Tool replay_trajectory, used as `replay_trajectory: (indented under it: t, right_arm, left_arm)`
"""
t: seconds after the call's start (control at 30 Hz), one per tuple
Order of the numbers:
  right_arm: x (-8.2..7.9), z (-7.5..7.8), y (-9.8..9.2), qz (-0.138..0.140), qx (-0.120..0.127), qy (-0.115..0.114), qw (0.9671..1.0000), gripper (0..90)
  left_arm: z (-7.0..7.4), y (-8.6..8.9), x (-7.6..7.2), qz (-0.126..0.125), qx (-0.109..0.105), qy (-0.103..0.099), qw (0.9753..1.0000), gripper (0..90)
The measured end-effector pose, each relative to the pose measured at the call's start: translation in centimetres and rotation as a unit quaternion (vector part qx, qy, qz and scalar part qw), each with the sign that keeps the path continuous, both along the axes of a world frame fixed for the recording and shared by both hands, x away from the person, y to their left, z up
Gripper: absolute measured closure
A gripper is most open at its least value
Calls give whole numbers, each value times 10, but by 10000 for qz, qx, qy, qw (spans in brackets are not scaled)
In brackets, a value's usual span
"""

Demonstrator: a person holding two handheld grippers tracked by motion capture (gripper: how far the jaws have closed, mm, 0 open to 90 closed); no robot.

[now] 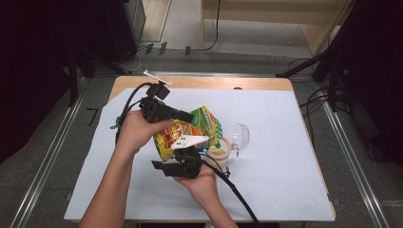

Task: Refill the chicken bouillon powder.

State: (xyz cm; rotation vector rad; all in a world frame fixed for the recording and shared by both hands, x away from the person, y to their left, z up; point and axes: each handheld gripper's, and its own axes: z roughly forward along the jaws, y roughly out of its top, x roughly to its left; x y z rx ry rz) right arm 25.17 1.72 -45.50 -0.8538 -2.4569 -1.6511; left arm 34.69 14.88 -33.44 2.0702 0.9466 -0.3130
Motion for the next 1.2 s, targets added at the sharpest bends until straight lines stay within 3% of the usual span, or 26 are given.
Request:
replay_trajectory:
  t: [0.4,0.63,0.87,1.2]
  right_arm:
    - [0,-9,1,-99,-52,-67,9999,505]
    - [0,-11,1,-59,-128,-46,9999,516]
    - [-1,-13,1,-44,-156,-34,9999,514]
    - [-1,-23,1,-47,-154,110,9998,502]
  left_arm:
    - [-4,0,0,-97,51,12,9999,837]
    - [-8,-10,1,-183,294,-96,9994,823]
    - [-10,-14,2,-194,329,-160,9991,823]
    - [-10,-5,2,-505,347,-148,9980,874]
